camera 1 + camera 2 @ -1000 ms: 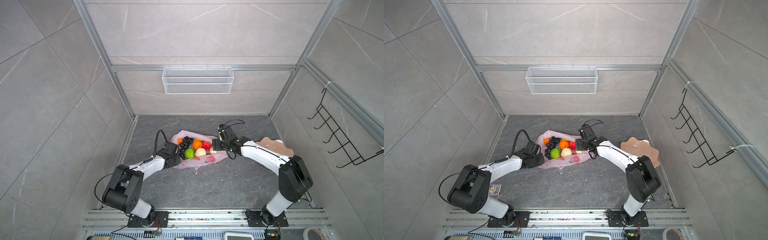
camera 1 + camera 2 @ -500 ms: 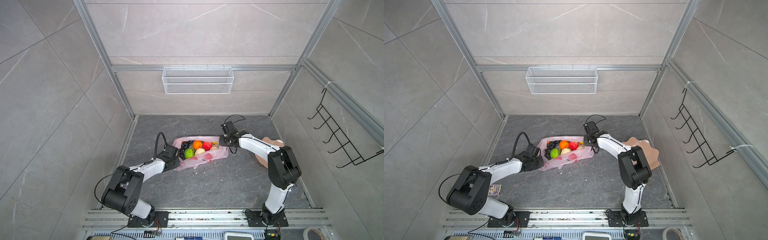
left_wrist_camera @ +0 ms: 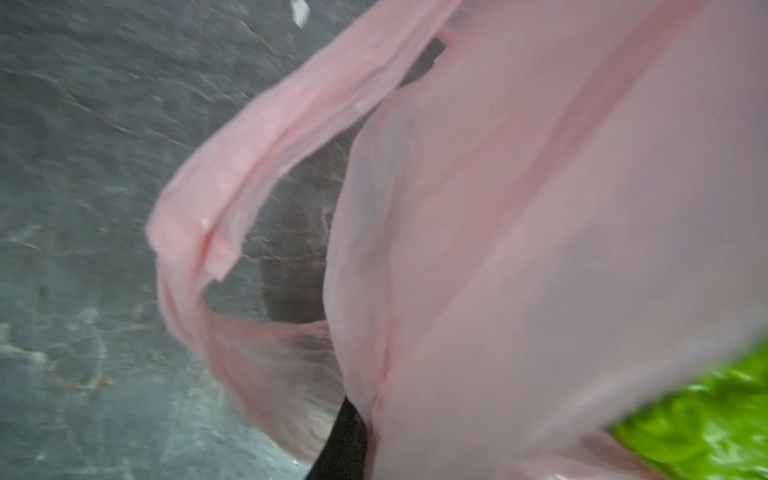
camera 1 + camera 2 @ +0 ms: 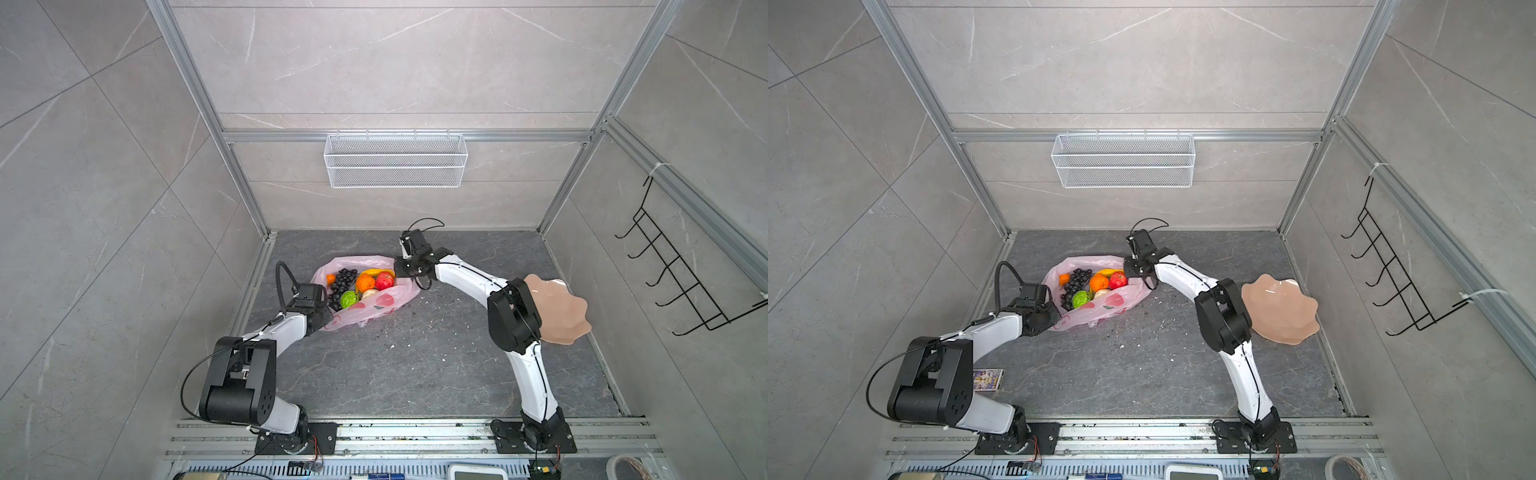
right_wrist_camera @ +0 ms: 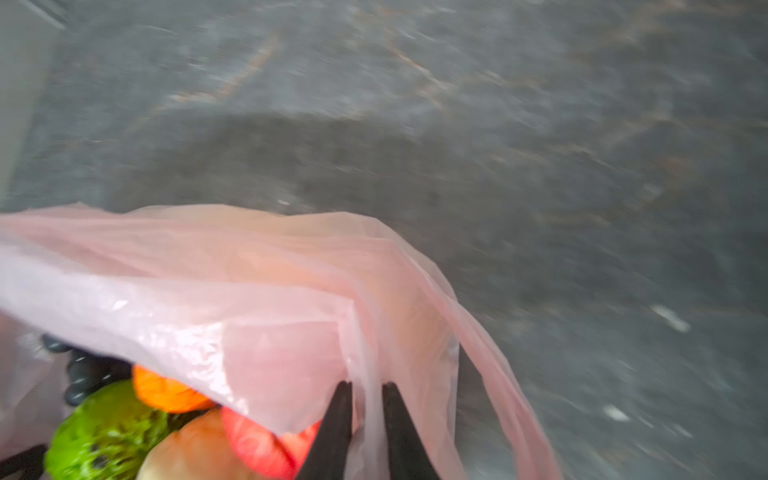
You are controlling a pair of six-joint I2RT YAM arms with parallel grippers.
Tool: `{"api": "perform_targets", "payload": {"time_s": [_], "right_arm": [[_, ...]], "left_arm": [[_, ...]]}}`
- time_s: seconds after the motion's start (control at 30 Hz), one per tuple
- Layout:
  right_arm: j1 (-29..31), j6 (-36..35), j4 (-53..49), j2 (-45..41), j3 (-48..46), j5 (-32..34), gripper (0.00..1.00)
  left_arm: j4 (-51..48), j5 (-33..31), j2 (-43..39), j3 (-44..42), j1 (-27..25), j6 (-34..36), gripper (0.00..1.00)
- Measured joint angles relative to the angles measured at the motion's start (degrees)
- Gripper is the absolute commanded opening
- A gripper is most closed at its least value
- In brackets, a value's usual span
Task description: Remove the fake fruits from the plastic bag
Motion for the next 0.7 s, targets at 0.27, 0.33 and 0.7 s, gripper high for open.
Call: {"api": "perform_targets", "payload": {"time_s": [0.27, 0.33, 0.7], "right_arm": [[0.50, -1.14, -3.80, 1.07, 2.62, 1.40, 0.38], [0.17, -1.62, -4.39, 1.07, 2.62, 1.70, 0.46], [0.02, -2.05, -7.23, 0.31, 2.47, 2.27, 0.72]], "left_arm": [[4.96, 4.90, -2.05, -4.24, -3.50, 0.50, 0.13], [5.27, 5.81, -2.05, -5.31, -4.79, 0.63, 0.14], [5.75, 6.38, -2.05, -6.73, -5.55, 1.97, 0.15]]}}
